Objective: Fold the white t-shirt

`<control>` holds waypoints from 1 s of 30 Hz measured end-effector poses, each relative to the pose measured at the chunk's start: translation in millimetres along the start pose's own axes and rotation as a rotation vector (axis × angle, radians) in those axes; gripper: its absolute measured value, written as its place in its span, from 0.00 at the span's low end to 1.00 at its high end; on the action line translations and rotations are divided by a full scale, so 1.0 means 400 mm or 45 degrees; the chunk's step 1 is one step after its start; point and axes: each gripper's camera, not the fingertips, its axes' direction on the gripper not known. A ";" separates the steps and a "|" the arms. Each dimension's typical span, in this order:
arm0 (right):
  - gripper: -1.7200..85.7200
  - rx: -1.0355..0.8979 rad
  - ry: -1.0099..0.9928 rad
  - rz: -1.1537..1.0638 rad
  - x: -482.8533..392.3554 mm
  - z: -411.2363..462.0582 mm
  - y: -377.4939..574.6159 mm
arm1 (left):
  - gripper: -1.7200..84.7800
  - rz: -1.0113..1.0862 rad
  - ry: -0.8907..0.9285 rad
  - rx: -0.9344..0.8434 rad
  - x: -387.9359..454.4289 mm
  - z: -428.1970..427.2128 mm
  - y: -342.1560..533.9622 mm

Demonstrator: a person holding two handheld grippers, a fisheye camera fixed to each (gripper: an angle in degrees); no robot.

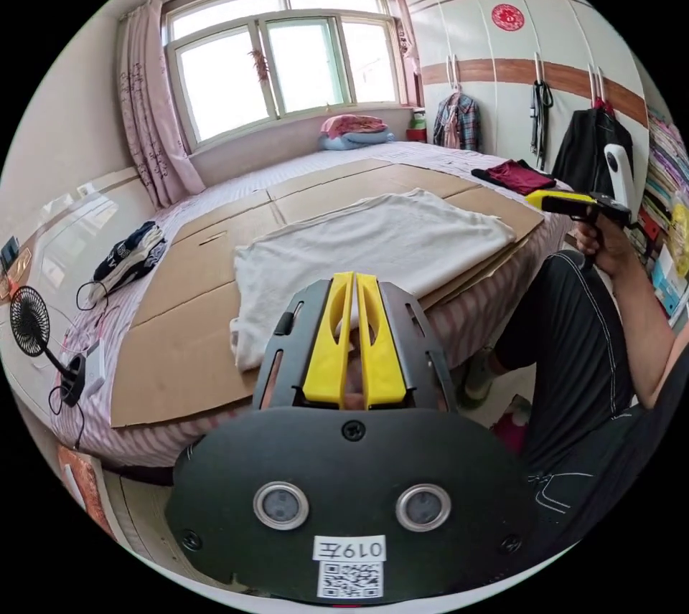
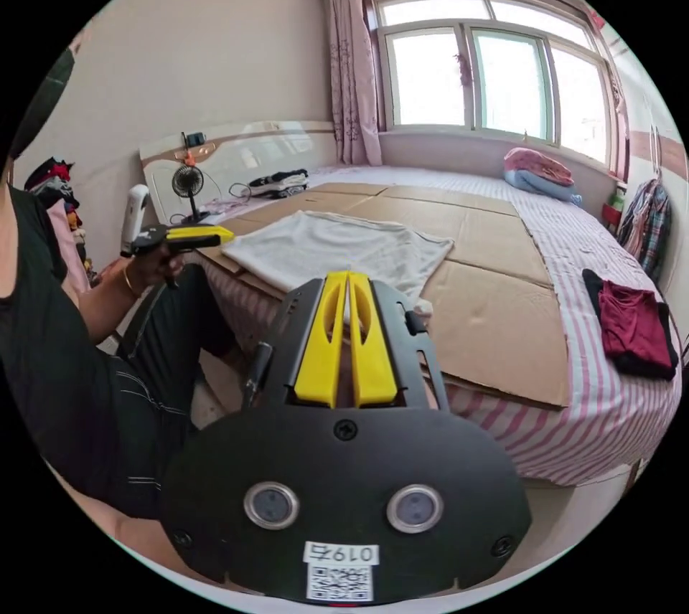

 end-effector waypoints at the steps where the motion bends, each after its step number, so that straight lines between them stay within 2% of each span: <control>1: 0.01 -0.014 -0.051 -0.002 -0.026 0.026 -0.012 | 0.04 0.000 0.021 0.006 -0.020 0.000 0.002; 4: 0.01 0.056 -0.200 -0.077 -0.071 0.046 -0.087 | 0.05 0.059 0.068 0.087 -0.102 0.017 -0.019; 9: 0.01 -0.061 -0.110 -0.311 -0.085 0.155 -0.337 | 0.09 0.279 0.047 0.079 -0.258 0.190 -0.165; 14: 0.07 -0.187 -0.074 -0.418 -0.004 0.430 -0.574 | 0.11 0.370 0.038 0.012 -0.397 0.448 -0.296; 18: 0.07 -0.254 -0.128 -0.458 0.029 0.623 -0.636 | 0.11 0.447 0.198 -0.084 -0.473 0.672 -0.369; 21: 0.08 -0.279 -0.192 -0.459 0.046 0.760 -0.658 | 0.11 0.517 0.203 -0.165 -0.479 0.795 -0.376; 23: 0.10 -0.394 -0.218 -0.470 0.044 0.851 -0.648 | 0.11 0.537 0.237 -0.166 -0.480 0.841 -0.363; 25: 0.10 -0.389 -0.213 -0.469 0.047 0.894 -0.636 | 0.11 0.523 0.302 -0.178 -0.488 0.883 -0.362; 30: 0.11 -0.365 -0.242 -0.437 0.044 0.948 -0.673 | 0.11 0.550 0.280 -0.260 -0.484 1.001 -0.399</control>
